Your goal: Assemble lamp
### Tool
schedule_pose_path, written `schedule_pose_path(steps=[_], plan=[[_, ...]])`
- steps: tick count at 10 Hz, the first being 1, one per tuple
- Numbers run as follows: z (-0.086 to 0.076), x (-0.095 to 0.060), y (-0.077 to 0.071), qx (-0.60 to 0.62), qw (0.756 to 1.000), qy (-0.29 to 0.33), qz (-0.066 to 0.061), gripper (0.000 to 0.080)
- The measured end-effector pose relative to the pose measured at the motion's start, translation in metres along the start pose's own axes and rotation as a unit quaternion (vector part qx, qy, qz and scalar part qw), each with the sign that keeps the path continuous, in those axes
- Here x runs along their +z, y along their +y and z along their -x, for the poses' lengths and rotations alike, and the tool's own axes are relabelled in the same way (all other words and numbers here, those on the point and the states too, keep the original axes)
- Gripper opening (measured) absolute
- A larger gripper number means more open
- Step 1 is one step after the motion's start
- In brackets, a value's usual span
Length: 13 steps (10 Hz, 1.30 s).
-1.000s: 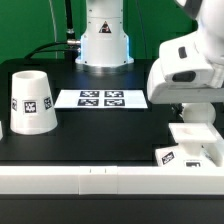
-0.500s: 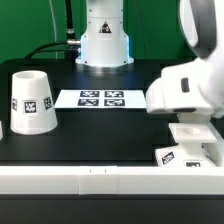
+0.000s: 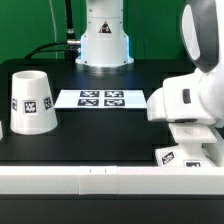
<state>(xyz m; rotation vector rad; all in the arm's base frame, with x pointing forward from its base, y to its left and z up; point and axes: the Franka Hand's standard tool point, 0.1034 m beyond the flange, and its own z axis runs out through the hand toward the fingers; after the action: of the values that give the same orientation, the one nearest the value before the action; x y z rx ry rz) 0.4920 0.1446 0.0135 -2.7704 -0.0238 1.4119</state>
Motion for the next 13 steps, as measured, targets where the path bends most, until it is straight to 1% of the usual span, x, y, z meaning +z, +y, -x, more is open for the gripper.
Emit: schedule_pose_path(steps=[3,4,7,8,9,10,11,12,13], plan=[[0.0,0.0,-0.001,0.003,1.0,0.001,0.0,0.0699],[0.0,0.0,-0.002,0.001,1.0,0.001,0.001,0.0585],[0.0,0.0,-0.003,-0.002,1.0,0.002,0.001,0.0577],[0.0,-0.003,-0.003,-0.008,1.0,0.005,0.001,0.0577],[0.002,-0.009,0.0,-0.021,1.0,0.01,-0.001,0.0577],[0.012,-0.023,0.006,-0.049,0.999,0.012,0.0,0.0577],[0.027,-0.042,0.012,-0.071,0.997,0.013,0.003,0.0577],[0.038,-0.06,0.018,-0.072,0.997,0.016,-0.001,0.0578],[0.045,-0.072,0.024,-0.069,0.997,0.019,-0.004,0.0578]])
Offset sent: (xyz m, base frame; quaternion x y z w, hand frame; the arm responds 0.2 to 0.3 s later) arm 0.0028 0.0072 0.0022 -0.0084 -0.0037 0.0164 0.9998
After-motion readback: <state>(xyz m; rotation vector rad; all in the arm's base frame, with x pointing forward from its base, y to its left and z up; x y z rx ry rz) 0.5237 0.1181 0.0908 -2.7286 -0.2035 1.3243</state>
